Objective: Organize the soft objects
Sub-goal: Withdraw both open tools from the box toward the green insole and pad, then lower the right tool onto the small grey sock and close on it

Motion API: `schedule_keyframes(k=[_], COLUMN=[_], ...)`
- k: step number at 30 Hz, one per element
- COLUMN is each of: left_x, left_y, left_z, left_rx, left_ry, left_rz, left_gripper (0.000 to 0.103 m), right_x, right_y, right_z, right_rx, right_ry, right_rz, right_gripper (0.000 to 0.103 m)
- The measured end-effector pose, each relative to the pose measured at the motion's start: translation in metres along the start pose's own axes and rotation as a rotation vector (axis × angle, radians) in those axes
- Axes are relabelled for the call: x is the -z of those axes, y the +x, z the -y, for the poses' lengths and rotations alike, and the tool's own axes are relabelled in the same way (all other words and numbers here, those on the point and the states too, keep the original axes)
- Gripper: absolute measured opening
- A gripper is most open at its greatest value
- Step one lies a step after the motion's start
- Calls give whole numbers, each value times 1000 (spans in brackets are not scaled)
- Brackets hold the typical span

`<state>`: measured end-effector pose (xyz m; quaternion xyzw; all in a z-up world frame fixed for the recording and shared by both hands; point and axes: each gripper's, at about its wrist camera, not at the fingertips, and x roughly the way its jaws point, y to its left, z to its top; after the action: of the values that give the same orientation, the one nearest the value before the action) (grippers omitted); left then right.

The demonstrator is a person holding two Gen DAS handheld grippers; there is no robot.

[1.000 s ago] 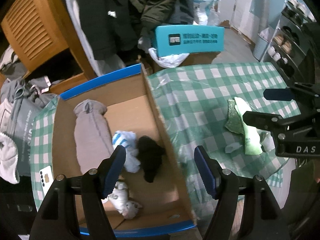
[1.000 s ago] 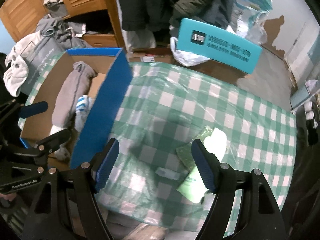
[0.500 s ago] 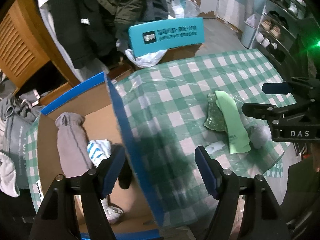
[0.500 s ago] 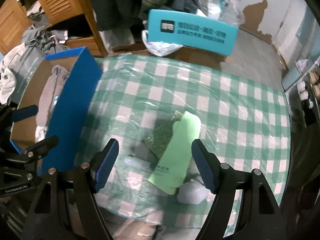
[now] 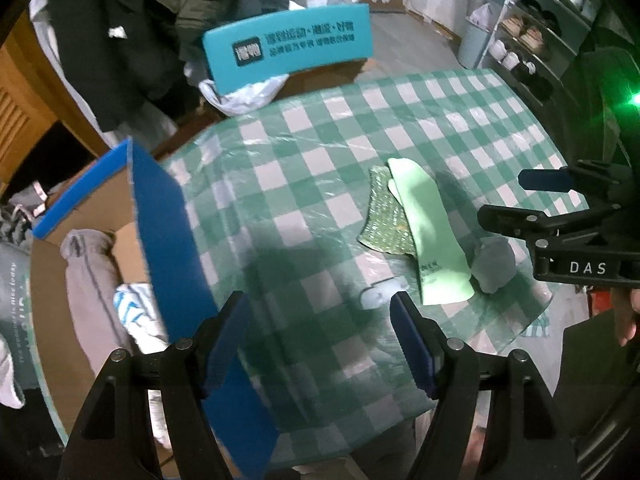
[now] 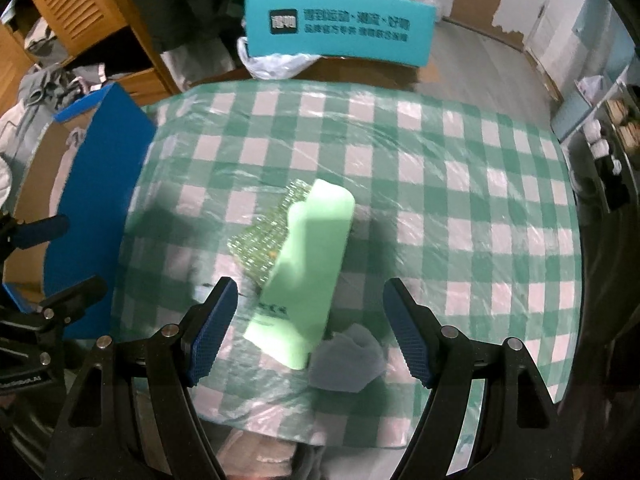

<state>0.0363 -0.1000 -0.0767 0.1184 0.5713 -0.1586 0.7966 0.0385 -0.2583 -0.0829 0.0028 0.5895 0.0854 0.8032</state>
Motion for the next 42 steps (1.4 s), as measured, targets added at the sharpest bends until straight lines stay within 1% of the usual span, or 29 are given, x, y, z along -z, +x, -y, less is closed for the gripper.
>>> schedule_keyframes(k=[6, 12, 15, 19, 22, 29, 32, 35, 38, 40, 42], left_x=[-2, -4, -3, 0, 3, 6, 6, 6, 5, 4, 4], left_y=[17, 30, 38, 51, 57, 69, 75, 80, 84, 87, 89], left_z=[10, 20, 26, 36, 41, 46, 47, 47, 50, 52, 53], left_rx=[1, 26, 21, 9, 3, 17, 34, 43, 42, 40, 47], left_ry=[13, 20, 31, 72, 91, 114, 117, 115, 126, 128, 132], left_rz=[-25, -49, -67, -101, -112, -136, -155, -162, -167, -165, -162], left_gripper=[74, 74, 74, 74, 74, 74, 74, 74, 74, 74, 74], right_x=[13, 25, 29, 36, 39, 46, 49, 51, 54, 54, 53], right_y=[15, 31, 39, 49, 56, 72, 78, 83, 89, 91, 90], right_z=[18, 28, 30, 31, 30, 25, 26, 26, 25, 25, 25], right_rx=[4, -4, -4, 3, 5, 14, 24, 17, -2, 0, -7], right_ry=[36, 66, 67, 62, 59, 29, 27, 24, 23, 11, 11], right_rz=[-49, -96, -116, -145, -162, -206, -224, -239, -254, -248, -242], right_gripper=[76, 76, 76, 76, 76, 76, 76, 75, 62, 57, 48])
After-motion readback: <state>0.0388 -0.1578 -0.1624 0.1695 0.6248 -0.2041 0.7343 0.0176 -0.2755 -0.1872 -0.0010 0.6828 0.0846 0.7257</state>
